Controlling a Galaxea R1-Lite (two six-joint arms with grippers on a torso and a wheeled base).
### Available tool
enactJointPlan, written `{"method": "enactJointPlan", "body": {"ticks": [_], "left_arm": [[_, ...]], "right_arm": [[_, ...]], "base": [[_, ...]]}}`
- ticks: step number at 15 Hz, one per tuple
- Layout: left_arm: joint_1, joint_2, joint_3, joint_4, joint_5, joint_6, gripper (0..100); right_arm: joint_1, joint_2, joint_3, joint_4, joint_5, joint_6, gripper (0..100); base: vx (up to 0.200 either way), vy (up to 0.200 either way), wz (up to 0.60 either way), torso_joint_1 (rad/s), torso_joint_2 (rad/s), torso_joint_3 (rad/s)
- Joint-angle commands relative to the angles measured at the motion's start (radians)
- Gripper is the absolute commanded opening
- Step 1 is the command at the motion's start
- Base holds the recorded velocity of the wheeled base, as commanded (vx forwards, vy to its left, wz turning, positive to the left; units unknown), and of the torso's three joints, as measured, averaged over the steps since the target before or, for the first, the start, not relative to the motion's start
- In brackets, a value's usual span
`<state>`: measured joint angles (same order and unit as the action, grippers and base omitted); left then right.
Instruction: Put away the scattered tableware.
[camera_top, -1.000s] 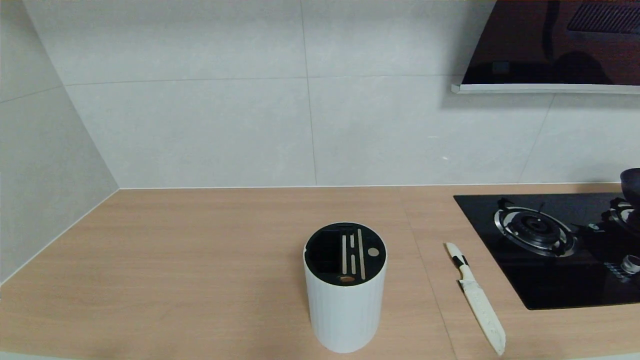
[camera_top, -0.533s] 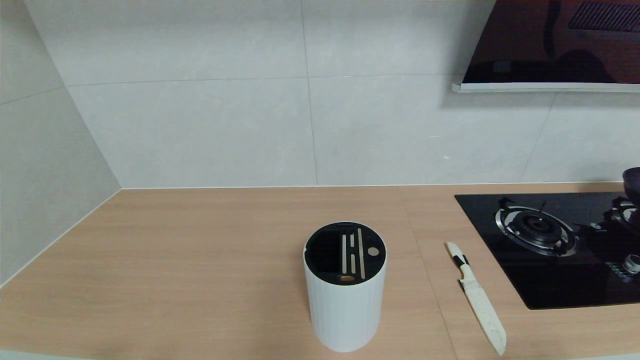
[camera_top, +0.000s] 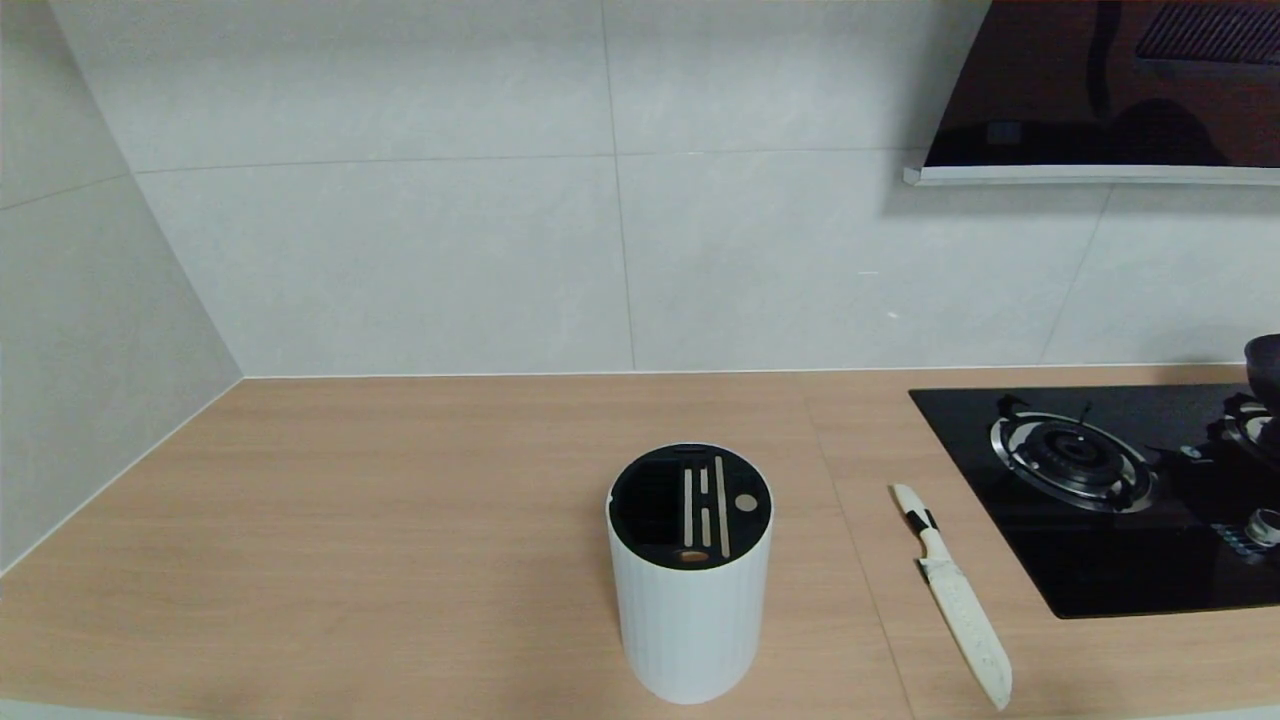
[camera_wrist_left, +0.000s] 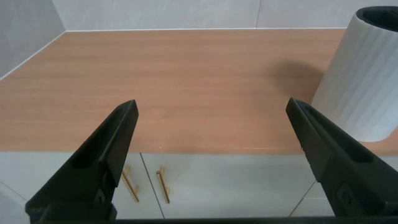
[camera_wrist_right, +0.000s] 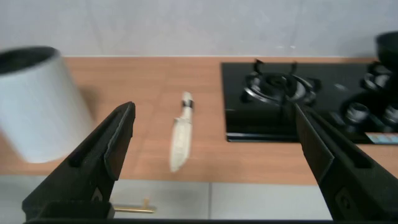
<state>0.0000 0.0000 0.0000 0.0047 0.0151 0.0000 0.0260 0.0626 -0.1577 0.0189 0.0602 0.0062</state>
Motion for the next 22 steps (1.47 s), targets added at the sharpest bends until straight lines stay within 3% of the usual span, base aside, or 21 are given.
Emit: {"method": "enactJointPlan", "body": {"ticks": [1,6,9,14,20,22], "left_arm": [[0.000,0.002,0.000,0.000,0.000,0.000,100],[0.000,0.002,0.000,0.000,0.000,-0.002,100],[0.000,0.002,0.000,0.000,0.000,-0.002,100],[0.000,0.000,0.000,0.000,0.000,-0.002,100],[0.000,0.000,0.000,0.000,0.000,-0.002,100],[0.000,0.000,0.000,0.000,0.000,-0.002,100]], "right_arm": [[0.045,0.224,-0.099,0.007,0.059,0.000,100],[0.068,0.743,-0.187,-0.011,0.072,-0.057,100],[0.103,0.918,-0.223,-0.086,0.058,-0.057,100],[0.233,1.275,-0.299,-0.151,-0.065,-0.057,100],[0.242,1.686,-0.332,-0.504,-0.186,-0.040,100],[0.244,1.777,-0.332,-0.617,-0.212,0.032,100]], "base": [[0.000,0.000,0.00,0.000,0.00,0.000],[0.000,0.000,0.00,0.000,0.00,0.000],[0.000,0.000,0.00,0.000,0.00,0.000],[0.000,0.000,0.00,0.000,0.00,0.000],[0.000,0.000,0.00,0.000,0.00,0.000],[0.000,0.000,0.00,0.000,0.00,0.000]]}}
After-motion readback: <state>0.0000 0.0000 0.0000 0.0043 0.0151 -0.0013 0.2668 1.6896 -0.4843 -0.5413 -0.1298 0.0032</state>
